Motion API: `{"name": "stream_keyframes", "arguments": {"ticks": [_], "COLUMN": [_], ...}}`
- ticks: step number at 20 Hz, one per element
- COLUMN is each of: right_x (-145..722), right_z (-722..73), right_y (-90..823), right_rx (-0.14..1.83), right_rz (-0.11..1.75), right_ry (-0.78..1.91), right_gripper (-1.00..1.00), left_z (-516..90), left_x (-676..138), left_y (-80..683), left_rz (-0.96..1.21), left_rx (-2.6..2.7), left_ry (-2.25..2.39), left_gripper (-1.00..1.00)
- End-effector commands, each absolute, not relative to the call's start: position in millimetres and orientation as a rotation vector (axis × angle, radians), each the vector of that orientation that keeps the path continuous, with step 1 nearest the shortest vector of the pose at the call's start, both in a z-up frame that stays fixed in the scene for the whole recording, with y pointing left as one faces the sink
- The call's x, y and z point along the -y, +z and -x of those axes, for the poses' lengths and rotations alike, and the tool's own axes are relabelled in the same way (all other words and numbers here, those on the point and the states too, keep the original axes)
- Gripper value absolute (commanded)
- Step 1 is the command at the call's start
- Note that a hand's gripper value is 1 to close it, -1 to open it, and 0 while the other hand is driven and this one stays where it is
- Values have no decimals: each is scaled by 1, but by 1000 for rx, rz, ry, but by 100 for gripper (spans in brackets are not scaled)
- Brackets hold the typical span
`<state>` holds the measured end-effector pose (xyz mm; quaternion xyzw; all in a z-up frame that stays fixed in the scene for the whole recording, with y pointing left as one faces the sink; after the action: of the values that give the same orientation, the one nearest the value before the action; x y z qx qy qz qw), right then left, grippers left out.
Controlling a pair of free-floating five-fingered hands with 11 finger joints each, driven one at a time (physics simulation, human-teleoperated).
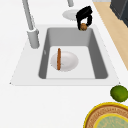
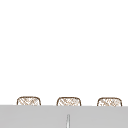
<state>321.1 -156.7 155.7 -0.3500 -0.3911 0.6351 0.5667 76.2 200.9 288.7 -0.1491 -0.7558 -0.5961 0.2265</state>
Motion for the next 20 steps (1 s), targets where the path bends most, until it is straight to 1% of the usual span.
{"name": "stream_keyframes", "arguments": {"ticks": [1, 3, 5, 10, 17, 20], "right_x": [140, 137, 131, 115, 86, 79], "right_z": [-346, -353, -367, -388, -405, -410], "right_y": [125, 110, 94, 53, -3, -28], "right_rx": [889, 903, 882, 885, 845, 872], "right_rz": [817, 833, 792, 788, 810, 847], "right_ry": [1473, 1460, 1434, 1433, 1432, 1447], "right_gripper": [100, 100, 100, 100, 100, 100], "left_z": [-76, -76, -76, -76, -76, -76], "left_x": [-201, -201, -201, -201, -201, -201], "left_y": [289, 289, 289, 289, 289, 289], "left_rz": [411, 411, 411, 411, 411, 411], "left_rx": [2083, 2083, 2083, 2083, 2083, 2083], "left_ry": [-1643, -1643, -1643, -1643, -1643, -1643], "left_gripper": [0, 0, 0, 0, 0, 0]}}
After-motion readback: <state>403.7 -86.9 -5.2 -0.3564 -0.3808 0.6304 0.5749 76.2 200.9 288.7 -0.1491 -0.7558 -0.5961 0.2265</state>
